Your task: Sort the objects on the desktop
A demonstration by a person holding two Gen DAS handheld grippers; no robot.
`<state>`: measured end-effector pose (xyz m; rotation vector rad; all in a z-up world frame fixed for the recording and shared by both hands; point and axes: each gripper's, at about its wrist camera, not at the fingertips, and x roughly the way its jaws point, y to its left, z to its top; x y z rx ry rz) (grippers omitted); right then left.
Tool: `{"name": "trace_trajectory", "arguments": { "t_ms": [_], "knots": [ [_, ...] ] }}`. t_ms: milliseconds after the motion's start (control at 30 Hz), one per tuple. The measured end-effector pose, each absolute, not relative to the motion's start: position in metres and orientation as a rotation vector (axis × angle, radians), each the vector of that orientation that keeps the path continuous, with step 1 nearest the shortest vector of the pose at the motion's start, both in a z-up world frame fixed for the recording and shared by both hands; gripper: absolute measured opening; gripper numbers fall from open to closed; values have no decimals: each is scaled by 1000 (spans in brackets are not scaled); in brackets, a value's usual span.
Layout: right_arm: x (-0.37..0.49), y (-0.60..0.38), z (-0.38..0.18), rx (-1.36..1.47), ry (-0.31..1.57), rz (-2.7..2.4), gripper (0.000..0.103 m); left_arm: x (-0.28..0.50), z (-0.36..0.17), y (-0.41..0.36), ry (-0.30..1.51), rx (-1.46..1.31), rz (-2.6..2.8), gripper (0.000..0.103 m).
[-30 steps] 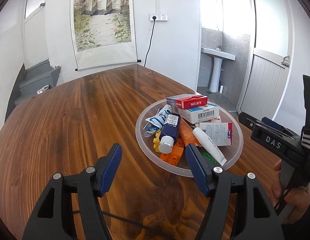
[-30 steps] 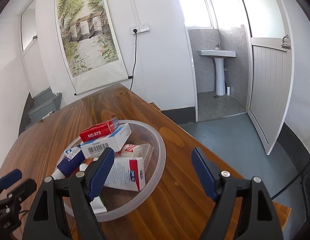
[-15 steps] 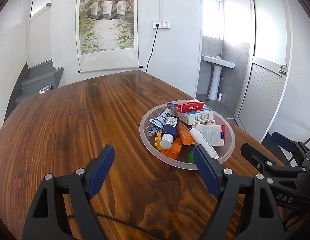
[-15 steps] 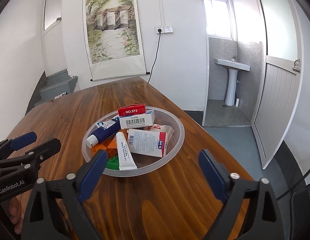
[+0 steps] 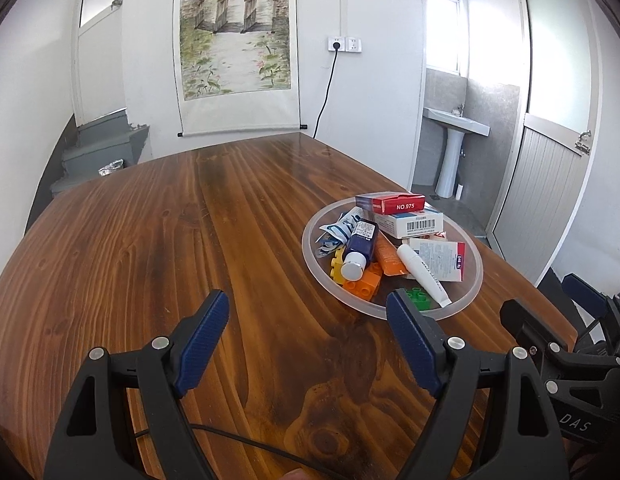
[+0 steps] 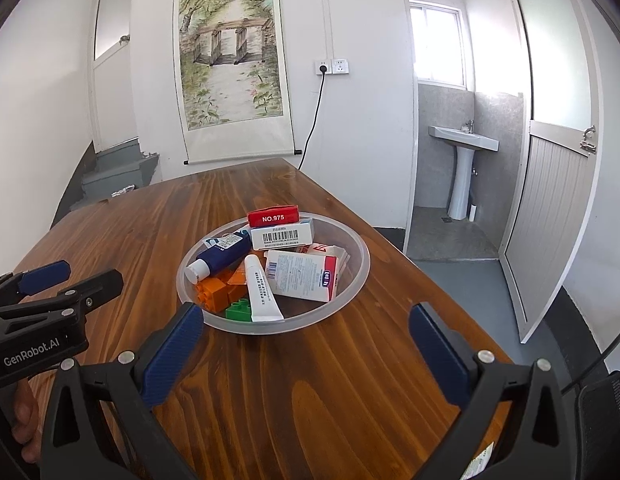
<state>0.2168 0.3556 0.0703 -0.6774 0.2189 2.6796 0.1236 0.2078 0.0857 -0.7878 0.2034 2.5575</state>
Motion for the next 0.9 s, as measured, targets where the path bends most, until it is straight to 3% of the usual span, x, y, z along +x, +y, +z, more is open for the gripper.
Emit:
{"name": "trace_trajectory", "arguments": {
  "t_ms": [900],
  "knots": [
    [196,378,53,-712,272,2664,103,92,70,242,272,-921,2499,84]
  ]
}}
